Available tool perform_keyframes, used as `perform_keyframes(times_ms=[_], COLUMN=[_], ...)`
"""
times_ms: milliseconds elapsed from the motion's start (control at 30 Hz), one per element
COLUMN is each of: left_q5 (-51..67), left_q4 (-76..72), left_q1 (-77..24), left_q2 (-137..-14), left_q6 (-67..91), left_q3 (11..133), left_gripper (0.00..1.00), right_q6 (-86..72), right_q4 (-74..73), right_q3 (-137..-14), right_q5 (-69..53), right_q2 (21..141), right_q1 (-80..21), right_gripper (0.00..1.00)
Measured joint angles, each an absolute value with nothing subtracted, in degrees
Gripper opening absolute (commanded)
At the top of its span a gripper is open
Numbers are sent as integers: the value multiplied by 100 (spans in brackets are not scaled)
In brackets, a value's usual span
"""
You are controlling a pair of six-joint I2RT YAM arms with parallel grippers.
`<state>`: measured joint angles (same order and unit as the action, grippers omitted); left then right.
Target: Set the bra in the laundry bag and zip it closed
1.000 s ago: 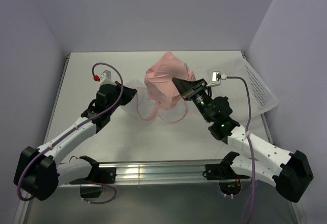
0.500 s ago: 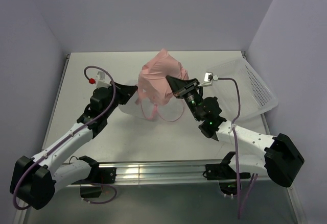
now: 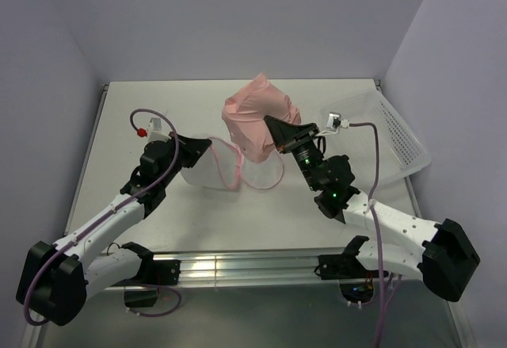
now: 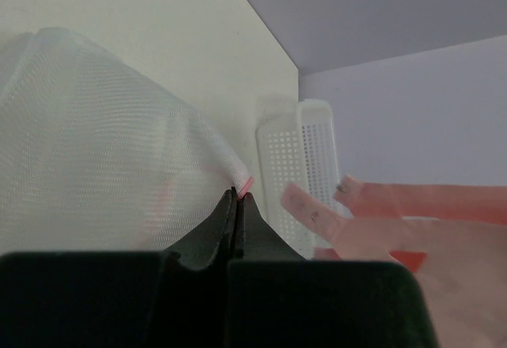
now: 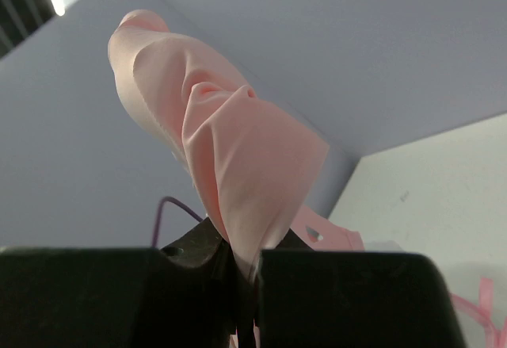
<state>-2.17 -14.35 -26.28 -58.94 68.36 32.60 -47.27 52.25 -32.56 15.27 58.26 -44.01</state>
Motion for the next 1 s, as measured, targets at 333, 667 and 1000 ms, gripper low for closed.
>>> perform_keyframes(times_ms=[333,667,1000], left_q5=[-132,-93,141], left_q4=[-1741,-2073,-2158], left_q1=[-2602,-2449,-2429], left_q2=[-5972,-5975,-5951], left_q6=[6960,7074,7183], left_q3=[3070,2875,2727], left_gripper=[0,0,0], right_q6=[-4840,-4827,-4707], right_q4=[5452,5817,6012], right_q3=[-3063,-2676,-2773], right_q5=[1247,1227,974], right_q2=[6866,6890,8315], right_q1=[-4554,-4751,-4748], right_gripper=[0,0,0])
